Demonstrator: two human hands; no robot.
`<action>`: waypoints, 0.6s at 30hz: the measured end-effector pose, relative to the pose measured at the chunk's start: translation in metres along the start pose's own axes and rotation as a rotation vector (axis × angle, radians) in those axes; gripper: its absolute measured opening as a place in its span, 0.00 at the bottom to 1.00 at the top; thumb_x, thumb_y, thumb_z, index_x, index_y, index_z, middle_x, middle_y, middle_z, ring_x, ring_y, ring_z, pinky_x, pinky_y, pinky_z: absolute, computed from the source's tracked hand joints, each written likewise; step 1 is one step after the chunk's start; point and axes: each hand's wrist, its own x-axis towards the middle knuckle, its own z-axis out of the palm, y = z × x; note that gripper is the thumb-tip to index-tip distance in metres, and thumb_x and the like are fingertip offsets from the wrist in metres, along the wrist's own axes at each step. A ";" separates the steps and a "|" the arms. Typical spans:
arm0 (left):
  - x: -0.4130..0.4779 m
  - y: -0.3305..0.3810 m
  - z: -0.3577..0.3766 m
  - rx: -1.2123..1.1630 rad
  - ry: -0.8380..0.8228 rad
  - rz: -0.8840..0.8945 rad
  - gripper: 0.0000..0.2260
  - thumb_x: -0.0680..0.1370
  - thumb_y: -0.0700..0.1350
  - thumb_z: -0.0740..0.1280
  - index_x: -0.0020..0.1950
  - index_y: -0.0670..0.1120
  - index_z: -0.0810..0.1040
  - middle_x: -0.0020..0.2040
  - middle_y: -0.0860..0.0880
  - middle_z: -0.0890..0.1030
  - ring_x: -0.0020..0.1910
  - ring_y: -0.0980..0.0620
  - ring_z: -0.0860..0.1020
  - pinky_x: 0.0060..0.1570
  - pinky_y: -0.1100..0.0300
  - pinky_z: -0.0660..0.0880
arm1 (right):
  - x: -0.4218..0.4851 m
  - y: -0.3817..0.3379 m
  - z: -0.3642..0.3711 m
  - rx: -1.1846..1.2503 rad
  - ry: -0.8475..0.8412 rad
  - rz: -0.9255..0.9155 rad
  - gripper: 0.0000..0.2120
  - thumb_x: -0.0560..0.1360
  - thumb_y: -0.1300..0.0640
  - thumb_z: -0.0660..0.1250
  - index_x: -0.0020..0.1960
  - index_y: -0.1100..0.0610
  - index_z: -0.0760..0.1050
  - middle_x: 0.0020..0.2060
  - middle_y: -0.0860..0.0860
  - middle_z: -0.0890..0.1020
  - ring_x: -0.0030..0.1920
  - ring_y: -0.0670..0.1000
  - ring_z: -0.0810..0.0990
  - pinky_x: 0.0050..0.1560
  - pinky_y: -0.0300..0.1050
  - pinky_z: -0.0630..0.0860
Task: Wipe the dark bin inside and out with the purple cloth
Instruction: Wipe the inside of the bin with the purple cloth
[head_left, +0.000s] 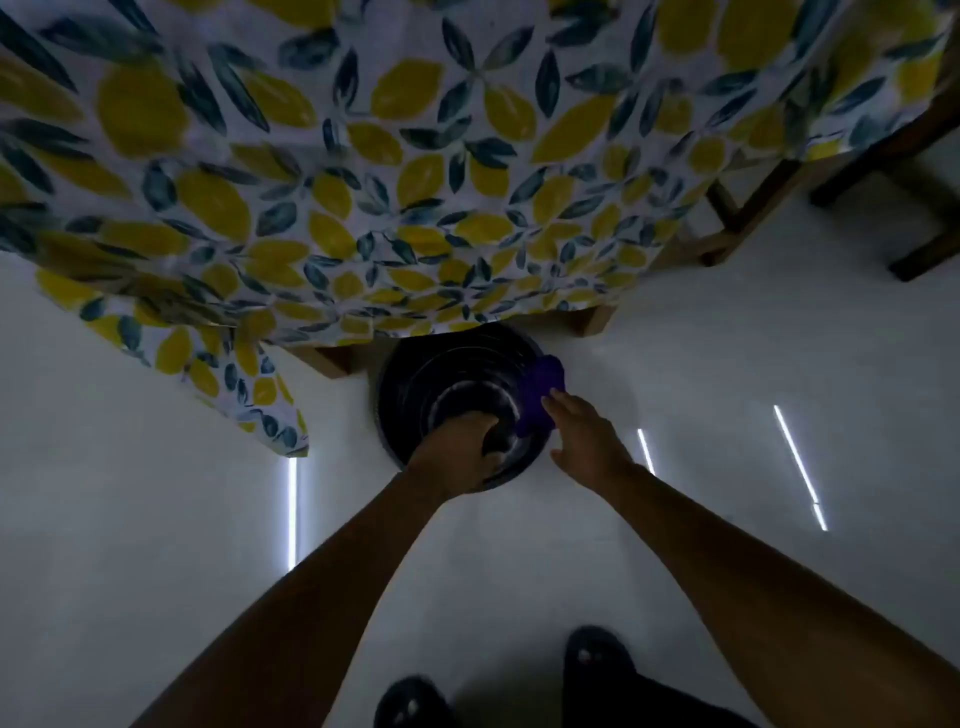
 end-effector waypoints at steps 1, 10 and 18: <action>0.010 -0.005 0.008 0.025 0.001 0.039 0.24 0.77 0.52 0.65 0.70 0.44 0.68 0.69 0.44 0.71 0.67 0.45 0.70 0.67 0.51 0.68 | 0.010 0.007 0.008 -0.029 0.026 -0.023 0.36 0.73 0.61 0.70 0.77 0.57 0.57 0.77 0.54 0.57 0.75 0.57 0.58 0.69 0.53 0.67; 0.081 -0.045 0.065 0.146 -0.013 0.201 0.23 0.73 0.61 0.64 0.62 0.49 0.74 0.58 0.46 0.79 0.56 0.47 0.77 0.56 0.50 0.76 | 0.066 0.065 0.040 -0.179 0.108 -0.236 0.35 0.67 0.62 0.72 0.72 0.60 0.67 0.72 0.65 0.61 0.66 0.68 0.65 0.64 0.61 0.70; 0.082 -0.023 0.070 0.416 0.042 0.270 0.27 0.69 0.73 0.59 0.36 0.48 0.76 0.34 0.51 0.79 0.35 0.53 0.77 0.37 0.53 0.77 | 0.062 0.060 0.040 -0.282 0.223 -0.347 0.30 0.60 0.67 0.73 0.62 0.66 0.75 0.62 0.67 0.72 0.59 0.70 0.72 0.56 0.60 0.75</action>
